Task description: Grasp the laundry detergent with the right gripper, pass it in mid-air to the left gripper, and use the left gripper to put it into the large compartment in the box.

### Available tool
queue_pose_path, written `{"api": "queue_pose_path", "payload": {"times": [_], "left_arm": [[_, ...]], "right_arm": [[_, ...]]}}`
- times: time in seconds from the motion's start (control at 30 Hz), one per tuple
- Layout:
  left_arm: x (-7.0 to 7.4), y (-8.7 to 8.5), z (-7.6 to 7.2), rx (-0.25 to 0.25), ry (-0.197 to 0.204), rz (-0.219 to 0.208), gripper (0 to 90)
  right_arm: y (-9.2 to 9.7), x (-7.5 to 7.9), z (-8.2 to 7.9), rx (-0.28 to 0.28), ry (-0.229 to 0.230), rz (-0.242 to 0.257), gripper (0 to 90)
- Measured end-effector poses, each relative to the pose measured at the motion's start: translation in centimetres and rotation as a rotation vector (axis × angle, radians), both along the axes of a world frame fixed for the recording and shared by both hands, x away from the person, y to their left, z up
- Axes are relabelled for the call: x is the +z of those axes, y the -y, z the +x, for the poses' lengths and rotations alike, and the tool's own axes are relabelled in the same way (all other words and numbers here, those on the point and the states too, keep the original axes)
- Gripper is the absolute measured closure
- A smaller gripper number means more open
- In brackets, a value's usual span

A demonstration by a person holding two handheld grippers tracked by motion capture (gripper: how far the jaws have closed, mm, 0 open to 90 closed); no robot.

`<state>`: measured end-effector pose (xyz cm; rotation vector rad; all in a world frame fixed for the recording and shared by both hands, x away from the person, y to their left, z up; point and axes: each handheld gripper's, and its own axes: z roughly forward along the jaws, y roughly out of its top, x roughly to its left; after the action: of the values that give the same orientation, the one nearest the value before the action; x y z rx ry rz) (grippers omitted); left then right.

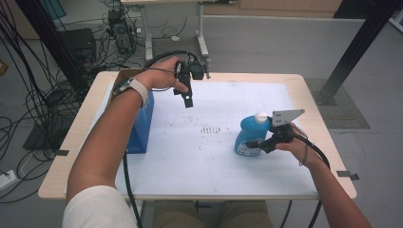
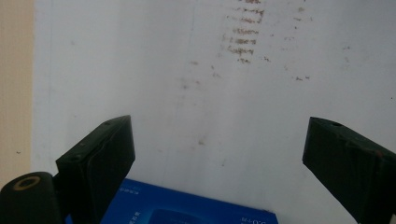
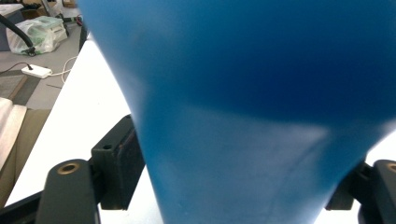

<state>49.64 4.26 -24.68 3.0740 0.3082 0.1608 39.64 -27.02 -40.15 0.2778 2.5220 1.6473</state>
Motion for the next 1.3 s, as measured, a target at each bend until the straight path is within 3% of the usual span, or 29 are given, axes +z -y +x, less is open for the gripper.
{"api": "queue_pose_path", "payload": {"times": [0.53, 1.3], "left_arm": [[0.04, -0.07, 0.05, 0.006, 0.002, -0.003, 9.6], [0.01, 0.14, 0.07, 0.001, 0.002, -0.006, 10.2]], "right_arm": [[0.05, 0.04, -0.03, 0.016, 0.013, 0.026, 40.7], [0.14, -0.04, 0.09, 0.026, 0.016, 0.025, 41.8]]}}
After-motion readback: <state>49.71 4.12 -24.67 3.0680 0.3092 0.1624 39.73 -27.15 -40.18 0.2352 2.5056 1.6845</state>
